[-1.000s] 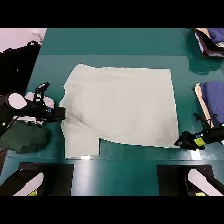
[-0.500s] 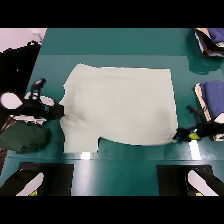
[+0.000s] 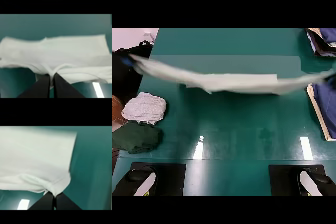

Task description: Fold the shirts.

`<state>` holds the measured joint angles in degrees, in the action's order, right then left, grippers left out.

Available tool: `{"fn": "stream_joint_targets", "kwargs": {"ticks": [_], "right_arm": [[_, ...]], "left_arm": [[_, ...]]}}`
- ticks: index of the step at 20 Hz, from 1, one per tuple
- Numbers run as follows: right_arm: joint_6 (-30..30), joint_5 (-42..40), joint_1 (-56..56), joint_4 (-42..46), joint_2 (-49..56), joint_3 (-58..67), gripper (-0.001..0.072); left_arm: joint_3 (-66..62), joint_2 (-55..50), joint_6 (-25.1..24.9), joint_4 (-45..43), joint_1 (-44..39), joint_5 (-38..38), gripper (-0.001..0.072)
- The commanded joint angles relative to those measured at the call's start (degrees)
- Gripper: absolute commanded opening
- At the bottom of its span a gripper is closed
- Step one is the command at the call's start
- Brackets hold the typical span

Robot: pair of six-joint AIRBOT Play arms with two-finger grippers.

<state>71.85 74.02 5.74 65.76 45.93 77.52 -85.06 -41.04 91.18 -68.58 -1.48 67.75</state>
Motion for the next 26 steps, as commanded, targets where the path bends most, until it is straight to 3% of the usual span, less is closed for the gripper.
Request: {"fn": "stream_joint_targets", "kwargs": {"ticks": [1,6,10,14,17,20,23,26], "right_arm": [[0.2,-1.5,-0.2,0.5,-0.9,18.4,0.0016],[2.2,-1.4,-0.2,7.6,-0.9,35.2,0.0016],[5.1,6.2,-0.2,12.5,2.8,44.3,0.0016],[5.1,10.9,-0.2,12.3,9.1,39.5,0.0016],[5.1,14.8,-0.2,12.2,16.2,29.7,0.0016],[5.1,14.5,-0.2,11.9,25.0,22.2,0.0016],[5.1,11.9,-1.0,11.8,34.5,17.0,0.0016],[5.0,5.8,-2.3,11.9,43.5,16.5,0.0016]], "left_arm": [[-18.6,0.7,-0.1,0.1,0.0,0.0,0.0028],[-37.6,0.7,0.5,4.9,0.0,-4.2,0.0027],[-39.3,0.3,0.3,10.4,0.0,-7.1,0.0027],[-28.7,-3.0,0.4,4.4,0.0,-5.7,0.0027],[-17.8,-10.2,0.2,4.1,0.0,1.8,0.0027],[-6.9,-19.9,-4.1,4.1,0.0,6.3,0.0028],[1.1,-31.2,-6.0,4.2,0.0,4.1,0.0028],[2.6,-43.1,-8.9,4.3,0.0,-5.1,0.0028]]}}
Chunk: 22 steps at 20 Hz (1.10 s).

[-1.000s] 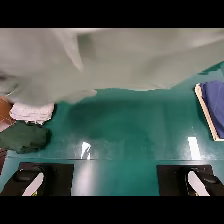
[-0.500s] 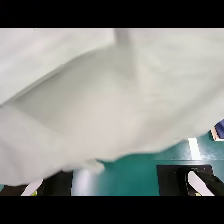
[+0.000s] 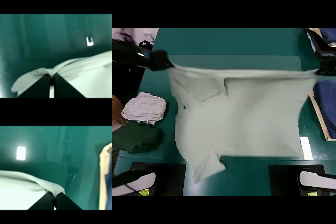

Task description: Fold the shirts.

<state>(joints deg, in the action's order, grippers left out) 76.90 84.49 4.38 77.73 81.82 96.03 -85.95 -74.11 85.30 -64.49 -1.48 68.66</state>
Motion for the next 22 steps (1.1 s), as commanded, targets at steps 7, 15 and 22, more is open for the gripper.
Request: {"fn": "stream_joint_targets", "kwargs": {"ticks": [7,15,22], "right_arm": [[0.0,-7.4,-0.9,-0.1,21.2,16.2,0.0016],[0.0,-0.5,-0.9,0.3,20.0,12.7,0.0015],[0.0,-10.9,-1.2,-0.2,11.3,-10.6,0.0017]], "left_arm": [[-7.9,-20.5,-4.8,3.2,0.3,-23.2,0.0028],[-5.8,-20.5,-8.8,0.2,0.3,-6.1,0.0026],[6.3,-20.5,-8.8,-0.4,0.1,-2.9,0.0028]]}}
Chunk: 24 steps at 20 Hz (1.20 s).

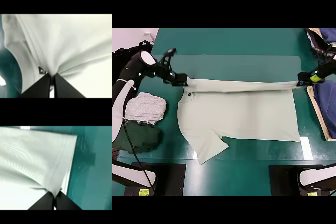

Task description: Fold the shirts.

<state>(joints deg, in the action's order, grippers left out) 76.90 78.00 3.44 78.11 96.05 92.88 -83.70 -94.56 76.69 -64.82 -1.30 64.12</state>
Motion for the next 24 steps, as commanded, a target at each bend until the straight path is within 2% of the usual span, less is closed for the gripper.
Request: {"fn": "stream_joint_targets", "kwargs": {"ticks": [1,2,3,4,5,8,11,14,17,20,24], "right_arm": [[0.0,-5.2,-0.2,-0.7,-3.8,-9.1,0.0017],[0.1,-5.3,-0.2,-2.3,-4.2,-10.2,0.0092],[0.1,-4.3,-0.1,-4.0,-4.2,-10.4,0.0348],[0.1,-3.1,0.3,-5.2,-4.3,-10.4,0.0418],[0.1,-1.9,0.8,-6.0,-4.7,-10.4,0.0418],[-0.9,1.9,2.7,-8.1,-8.3,-10.7,0.0417],[-1.6,1.4,4.6,-8.1,-15.6,-15.8,0.0417],[-1.6,-0.1,5.4,-8.0,-23.0,-23.5,0.0417],[-2.4,-2.7,5.4,-8.1,-28.9,-30.0,0.0417],[-2.4,-4.3,5.4,-8.1,-32.8,-33.9,0.0417],[-2.4,-4.5,5.4,-8.2,-34.8,-34.4,0.0417]], "left_arm": [[4.7,0.0,0.2,-0.2,-0.1,1.7,0.0028],[4.8,0.0,1.9,-1.3,-0.1,2.1,0.0031],[4.7,0.1,3.2,-2.7,-0.1,2.5,0.0158],[4.5,0.4,4.4,-3.6,-0.1,3.1,0.0363],[4.5,1.1,5.2,-4.4,0.0,4.0,0.0393],[7.3,7.2,6.5,-7.0,0.2,6.7,0.0393],[19.2,17.2,8.5,-7.0,0.2,7.6,0.0394],[35.6,27.7,12.6,-6.3,0.2,7.0,0.0394],[49.5,38.4,14.5,-1.4,0.2,6.3,0.0394],[57.6,46.6,15.0,5.6,0.2,4.5,0.0394],[62.3,47.7,15.0,8.9,0.2,1.5,0.0394]]}}
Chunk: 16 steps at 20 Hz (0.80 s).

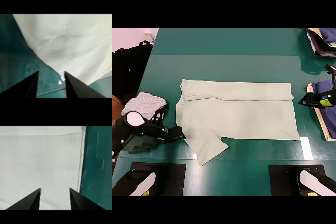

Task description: Fold the shirts.

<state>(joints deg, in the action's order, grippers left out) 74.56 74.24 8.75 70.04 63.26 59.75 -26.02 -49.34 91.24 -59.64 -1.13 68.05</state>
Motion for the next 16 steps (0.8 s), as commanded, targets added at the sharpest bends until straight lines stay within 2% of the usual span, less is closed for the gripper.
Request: {"fn": "stream_joint_targets", "kwargs": {"ticks": [1,5,7,8,9,10,14,16], "right_arm": [[-0.1,-0.8,0.0,-0.1,-2.5,-1.3,0.0417],[-0.1,-0.8,0.0,-0.1,-4.5,-1.3,0.0417],[-0.1,-0.7,0.0,-0.1,-4.7,-1.3,0.0417],[-0.1,-0.2,0.0,-0.1,-4.7,-1.3,0.0417],[-0.1,0.6,0.1,0.0,-4.7,-1.3,0.0417],[-0.1,1.6,0.1,0.7,-4.7,-1.3,0.0417],[-0.1,6.9,0.4,10.0,-4.8,-3.6,0.0414],[0.0,7.3,3.5,10.5,-4.7,-8.8,0.0409]], "left_arm": [[5.6,2.4,0.3,4.5,0.0,-4.2,0.0394],[8.9,2.4,-0.8,9.9,-0.7,-13.9,0.0394],[9.5,2.4,-1.6,12.2,-4.9,-18.9,0.0392],[9.5,2.4,-1.6,12.8,-7.2,-19.9,0.0319],[9.5,2.4,-1.6,13.1,-8.7,-20.0,0.0142],[9.5,2.4,-1.6,13.2,-9.2,-19.3,0.0032],[6.0,2.4,-1.7,12.7,-9.2,-14.4,0.0027],[3.2,2.4,-2.9,12.2,-9.2,-12.7,0.0027]]}}
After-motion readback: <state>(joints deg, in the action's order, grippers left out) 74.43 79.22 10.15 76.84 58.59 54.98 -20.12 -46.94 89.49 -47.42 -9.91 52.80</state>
